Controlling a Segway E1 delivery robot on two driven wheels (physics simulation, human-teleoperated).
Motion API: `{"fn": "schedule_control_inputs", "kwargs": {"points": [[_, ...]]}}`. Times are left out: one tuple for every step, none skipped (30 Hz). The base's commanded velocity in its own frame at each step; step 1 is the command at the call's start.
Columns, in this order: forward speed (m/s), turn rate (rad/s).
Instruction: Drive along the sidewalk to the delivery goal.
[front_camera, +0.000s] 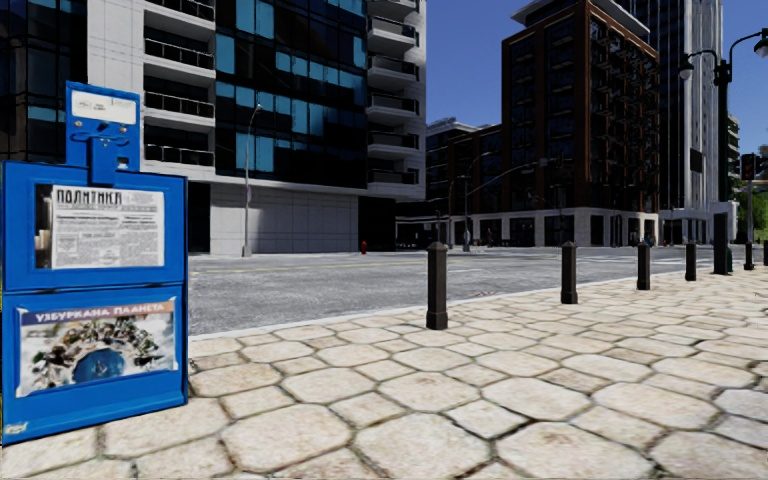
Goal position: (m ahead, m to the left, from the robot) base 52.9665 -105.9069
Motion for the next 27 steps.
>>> {"fn": "schedule_control_inputs", "kwargs": {"points": [[1.89,-0.83],[1.89,-0.83],[1.89,-0.83],[1.89,-0.83],[1.89,-0.83],[1.89,-0.83],[1.89,-0.83],[1.89,-0.83],[1.89,-0.83],[1.89,-0.83],[1.89,-0.83],[1.89,-0.83],[1.89,-0.83],[1.89,-0.83],[1.89,-0.83],[1.89,-0.83],[1.89,-0.83],[1.89,-0.83],[2.00,-0.83],[2.00,-0.83],[2.00,-0.83],[2.00,-0.83],[2.00,-0.83],[2.00,-0.83],[2.00,-0.83],[2.00,-0.83],[2.00,-0.83]]}}
